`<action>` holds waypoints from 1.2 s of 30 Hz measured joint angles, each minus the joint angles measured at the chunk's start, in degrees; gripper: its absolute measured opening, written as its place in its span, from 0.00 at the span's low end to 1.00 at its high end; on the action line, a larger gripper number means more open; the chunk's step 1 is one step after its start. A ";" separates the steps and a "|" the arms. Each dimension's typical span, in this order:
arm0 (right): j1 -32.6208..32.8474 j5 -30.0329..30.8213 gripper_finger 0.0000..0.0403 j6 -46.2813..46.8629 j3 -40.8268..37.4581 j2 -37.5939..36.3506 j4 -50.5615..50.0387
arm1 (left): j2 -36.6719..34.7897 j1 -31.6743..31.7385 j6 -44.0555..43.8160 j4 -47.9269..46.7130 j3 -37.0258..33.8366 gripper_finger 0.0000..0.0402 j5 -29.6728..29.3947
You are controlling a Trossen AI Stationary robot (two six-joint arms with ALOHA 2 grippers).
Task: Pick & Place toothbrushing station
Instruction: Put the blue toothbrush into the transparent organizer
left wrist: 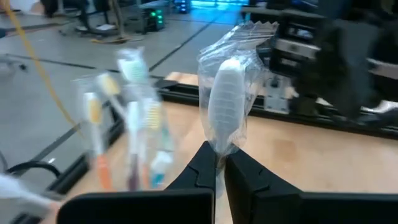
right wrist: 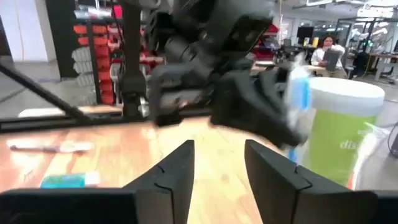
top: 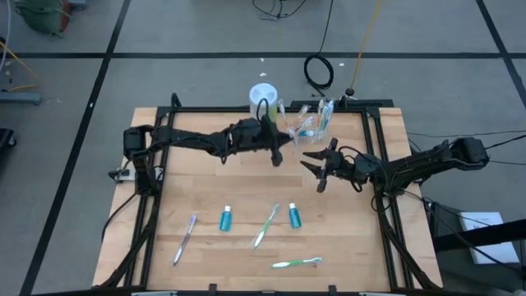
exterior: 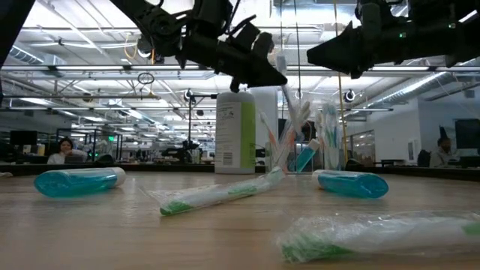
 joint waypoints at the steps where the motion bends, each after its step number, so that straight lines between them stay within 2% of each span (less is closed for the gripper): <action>1: -0.02 0.01 0.34 0.01 0.00 -0.23 -0.82 | -0.05 0.80 -0.21 -0.01 0.00 0.02 0.01; 5: -0.02 0.00 0.34 -0.01 0.00 -0.51 -2.13 | -2.41 3.89 -1.87 -2.07 0.00 0.05 0.03; 12: -0.04 0.00 0.33 -0.74 0.00 -0.51 -2.09 | -6.74 7.95 2.36 -6.18 0.07 0.02 0.18; 15: -0.04 0.00 0.33 -1.74 0.00 -0.51 -2.12 | -5.54 9.09 0.65 -4.93 0.05 0.04 0.17; 23: -0.04 0.00 0.32 -1.02 0.00 -0.51 -1.99 | 1.13 9.09 0.83 1.47 0.04 0.02 0.21; 27: -0.04 -0.01 0.33 -0.08 0.00 -0.51 -1.98 | 2.97 9.23 -1.49 -1.48 0.04 0.07 0.14; 36: -0.04 -0.01 0.33 -0.03 0.00 -0.51 -1.89 | 3.21 9.21 -0.73 -6.12 0.04 0.09 0.18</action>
